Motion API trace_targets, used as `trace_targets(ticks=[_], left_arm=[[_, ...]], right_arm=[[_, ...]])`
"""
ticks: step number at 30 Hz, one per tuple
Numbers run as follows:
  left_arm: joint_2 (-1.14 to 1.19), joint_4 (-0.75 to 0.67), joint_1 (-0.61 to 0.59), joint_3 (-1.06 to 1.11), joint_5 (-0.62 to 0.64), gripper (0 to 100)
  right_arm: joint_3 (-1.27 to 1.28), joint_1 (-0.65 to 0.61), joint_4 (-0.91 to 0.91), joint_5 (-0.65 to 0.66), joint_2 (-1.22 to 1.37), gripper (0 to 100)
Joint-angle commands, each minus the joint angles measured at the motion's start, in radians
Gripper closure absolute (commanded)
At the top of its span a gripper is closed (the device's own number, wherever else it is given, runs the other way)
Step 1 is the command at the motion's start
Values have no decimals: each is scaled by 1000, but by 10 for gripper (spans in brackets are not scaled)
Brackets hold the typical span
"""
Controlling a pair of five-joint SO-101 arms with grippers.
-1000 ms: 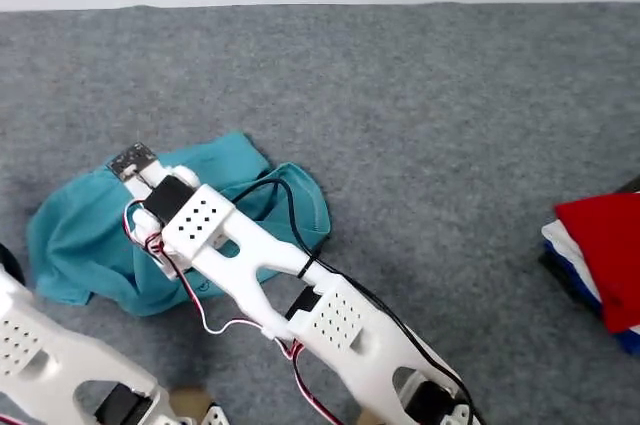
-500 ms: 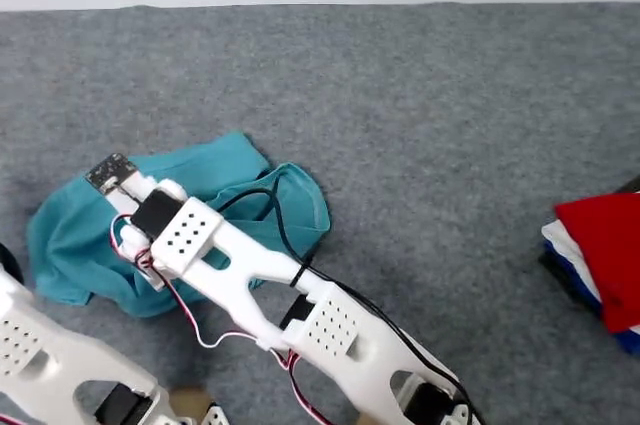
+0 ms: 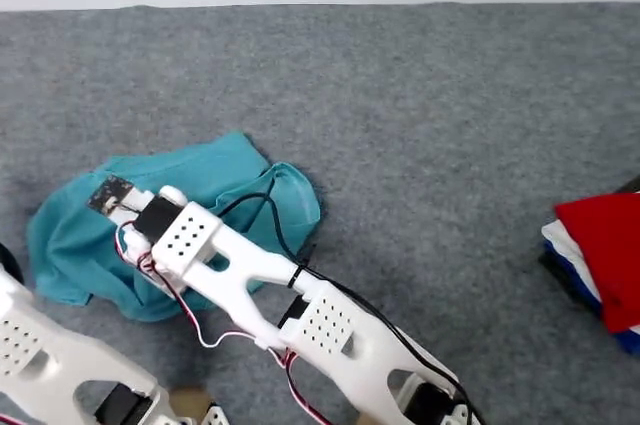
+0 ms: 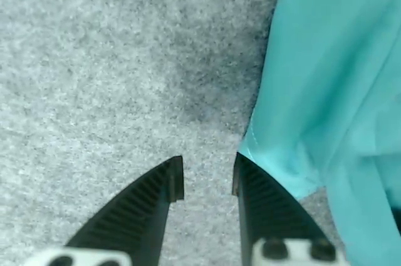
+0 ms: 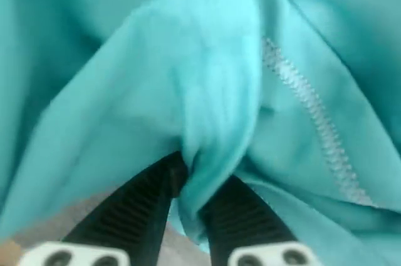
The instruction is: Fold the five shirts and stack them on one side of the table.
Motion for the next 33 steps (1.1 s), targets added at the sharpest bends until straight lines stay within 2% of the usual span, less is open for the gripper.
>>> trace_targets(ticks=[1,7,9,15,19,26,33], left_arm=[[-12,-6,2,-2,2,859],[-15,23,3,-10,2,859],[-15,26,3,-10,2,860],[-17,44,32,-10,-18,944],[-28,69,95,-8,-32,974],[-193,69,215,-2,-32,975],[-319,69,446,119,-38,974]], right_arm=[[-15,48,68,37,-113,989],[-9,208,96,41,-320,989],[-9,266,96,80,-397,989],[-8,412,97,115,-552,989],[-6,501,99,115,-596,989],[46,611,97,117,-602,989],[189,707,93,117,-602,989]])
